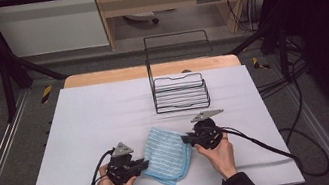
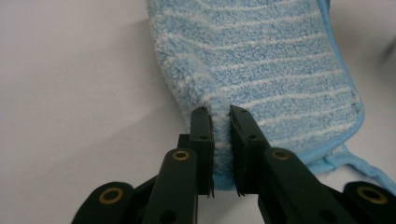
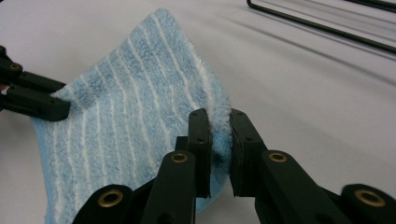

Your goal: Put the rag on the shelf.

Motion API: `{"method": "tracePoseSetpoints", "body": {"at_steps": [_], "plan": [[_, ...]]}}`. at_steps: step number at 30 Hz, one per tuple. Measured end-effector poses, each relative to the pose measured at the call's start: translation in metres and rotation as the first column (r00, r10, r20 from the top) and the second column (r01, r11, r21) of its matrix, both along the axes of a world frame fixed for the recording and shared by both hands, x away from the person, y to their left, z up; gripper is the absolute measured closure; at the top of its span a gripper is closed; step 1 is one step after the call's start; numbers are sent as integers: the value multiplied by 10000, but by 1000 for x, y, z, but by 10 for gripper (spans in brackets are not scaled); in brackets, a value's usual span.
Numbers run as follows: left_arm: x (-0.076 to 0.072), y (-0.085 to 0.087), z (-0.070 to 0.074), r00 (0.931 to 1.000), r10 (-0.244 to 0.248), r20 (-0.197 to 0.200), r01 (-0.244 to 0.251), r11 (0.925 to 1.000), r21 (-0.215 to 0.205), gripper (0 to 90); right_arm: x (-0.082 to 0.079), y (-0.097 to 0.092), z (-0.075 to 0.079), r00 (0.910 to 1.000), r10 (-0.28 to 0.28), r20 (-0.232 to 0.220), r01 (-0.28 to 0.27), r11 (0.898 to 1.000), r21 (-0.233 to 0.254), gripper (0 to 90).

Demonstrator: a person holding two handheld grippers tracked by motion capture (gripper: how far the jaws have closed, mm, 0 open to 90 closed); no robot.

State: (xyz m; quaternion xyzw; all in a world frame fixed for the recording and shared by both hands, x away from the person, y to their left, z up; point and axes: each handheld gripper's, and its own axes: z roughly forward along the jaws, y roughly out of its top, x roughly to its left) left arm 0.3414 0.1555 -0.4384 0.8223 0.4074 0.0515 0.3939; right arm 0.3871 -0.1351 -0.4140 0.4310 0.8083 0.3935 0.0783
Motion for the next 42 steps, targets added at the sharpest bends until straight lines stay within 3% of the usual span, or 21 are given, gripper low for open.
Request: {"method": "tracePoseSetpoints", "body": {"at_steps": [4, 11, 14, 16, 20, 21, 22, 23, 25, 26, 28, 29, 32, 35, 37, 42], "plan": [[-4, -5, 0, 9995, 317, 49, -316, 9994, -119, 791, 11, 0, -2, 9999, 115, 48, -115, 9999, -17, 813], [-12, -9, -1, 9981, 615, 78, -615, 9981, 43, 746, 29, 8, -13, 9971, 687, 333, -680, 9975, -215, 810], [-10, -4, 1, 9988, 496, 32, -496, 9988, 61, 661, 35, 14, -23, 9963, 775, 371, -765, 9967, -277, 785], [-8, 1, 6, 9991, 403, 153, -403, 9992, -1, 609, 33, 14, -25, 9958, 680, 608, -658, 9972, -364, 706], [-3, 11, 14, 9981, 354, 503, -351, 9994, -68, 566, 24, 8, -17, 9949, 390, 927, -412, 9989, 227, 472], [-1, 12, 15, 9983, 293, 497, -289, 9995, -92, 566, 24, 8, -17, 9949, 390, 927, -412, 9989, 227, 472], [0, 13, 14, 9985, 240, 500, -242, 9997, 26, 571, 15, 5, -11, 9939, 371, 1043, -396, 9990, 222, 403], [2, 13, 12, 9992, 93, 398, -107, 9993, 356, 588, 9, 5, -8, 9931, 419, 1099, -454, 9985, 299, 375], [2, 13, 10, 9996, 56, 285, -71, 9987, 511, 606, 2, 4, -7, 9927, 456, 1114, -504, 9979, 406, 355], [4, 11, 7, 10000, -69, 43, 66, 9979, 651, 654, -12, 4, -7, 9951, 464, 870, -518, 9968, 611, 334], [4, 11, 6, 9999, -162, 23, 160, 9970, 759, 690, -17, 4, -9, 9961, 440, 767, -491, 9966, 660, 323], [4, 11, 5, 9995, -307, -7, 306, 9954, 912, 709, -28, 6, -14, 9977, 445, 507, -475, 9971, 588, 308], [4, 11, 2, 9992, -390, -126, 401, 9940, 1016, 750, -41, 9, -25, 9992, 387, 141, -394, 9979, 513, 310], [5, 11, 0, 9990, -360, -273, 384, 9949, 937, 776, -48, 12, -32, 9995, 315, -32, -313, 9984, 460, 329], [4, 11, -1, 9989, -360, -293, 384, 9953, 893, 807, -50, 16, -37, 9992, 297, -282, -280, 9978, 598, 354], [3, 11, -2, 9985, -366, -416, 402, 9953, 879, 862, -52, 18, -41, 9993, 92, -371, -68, 9978, 653, 415]]}}
